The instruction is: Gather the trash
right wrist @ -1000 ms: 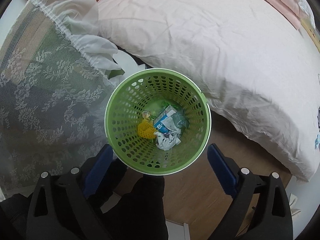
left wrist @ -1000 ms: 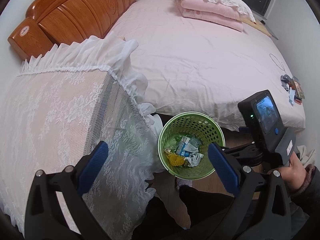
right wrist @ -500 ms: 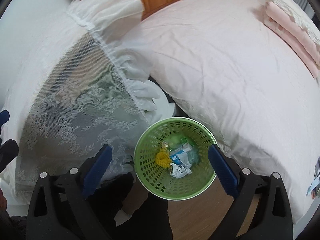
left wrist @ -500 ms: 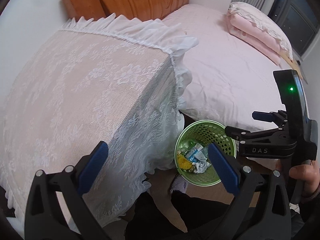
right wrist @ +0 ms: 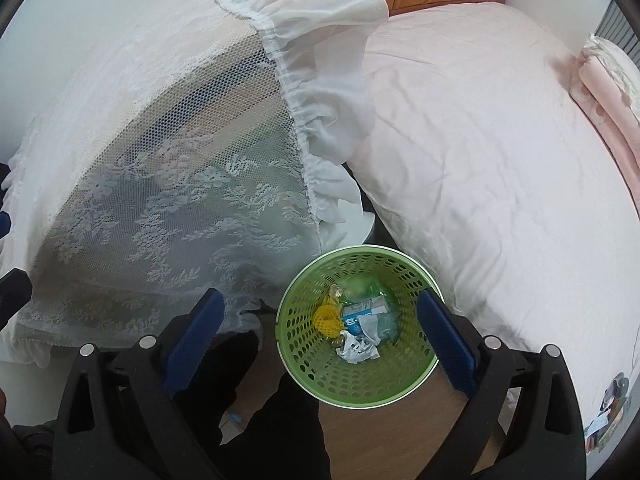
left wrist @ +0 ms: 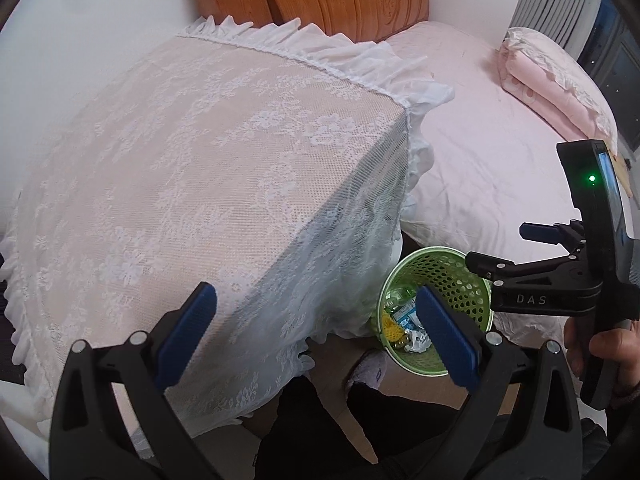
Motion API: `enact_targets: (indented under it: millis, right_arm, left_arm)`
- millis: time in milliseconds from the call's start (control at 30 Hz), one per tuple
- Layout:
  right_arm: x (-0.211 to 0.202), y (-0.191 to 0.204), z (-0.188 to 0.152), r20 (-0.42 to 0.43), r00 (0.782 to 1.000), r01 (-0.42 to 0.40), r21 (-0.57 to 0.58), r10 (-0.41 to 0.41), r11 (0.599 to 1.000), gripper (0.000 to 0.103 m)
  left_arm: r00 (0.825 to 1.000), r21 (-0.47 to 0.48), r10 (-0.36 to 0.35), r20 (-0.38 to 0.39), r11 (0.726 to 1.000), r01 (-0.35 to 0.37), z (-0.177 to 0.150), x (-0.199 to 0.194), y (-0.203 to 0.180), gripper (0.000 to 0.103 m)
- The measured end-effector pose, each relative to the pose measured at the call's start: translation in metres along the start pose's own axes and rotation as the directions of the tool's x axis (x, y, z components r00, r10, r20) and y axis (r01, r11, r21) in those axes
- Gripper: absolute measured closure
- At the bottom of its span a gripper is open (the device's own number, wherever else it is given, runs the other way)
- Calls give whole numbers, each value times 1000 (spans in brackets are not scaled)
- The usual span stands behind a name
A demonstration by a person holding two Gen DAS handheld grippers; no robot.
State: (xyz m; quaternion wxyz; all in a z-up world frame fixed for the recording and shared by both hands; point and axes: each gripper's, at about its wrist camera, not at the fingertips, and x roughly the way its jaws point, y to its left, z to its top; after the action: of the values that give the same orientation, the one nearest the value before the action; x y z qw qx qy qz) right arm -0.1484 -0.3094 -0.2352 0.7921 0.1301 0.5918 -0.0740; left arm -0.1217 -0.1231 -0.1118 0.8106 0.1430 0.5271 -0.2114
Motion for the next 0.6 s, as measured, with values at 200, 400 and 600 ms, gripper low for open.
enact_targets:
  millis: [200,400,600]
  right_arm:
    - [-42,26,29,117,993,-17,2,17,1000,7]
    - [-103,72,59,280,957,-55,-85,77,995,5]
    - [-163,129,70,408,901,-47,-240,145,970,2]
  left_arm:
    - [991,-73,93,99,994,-86,18,-32,45,8]
    - [952,-184,215,218,967,-176,35,-86,101,8]
    - [893,-272,331,306,929,-251,51,-140,135,8]
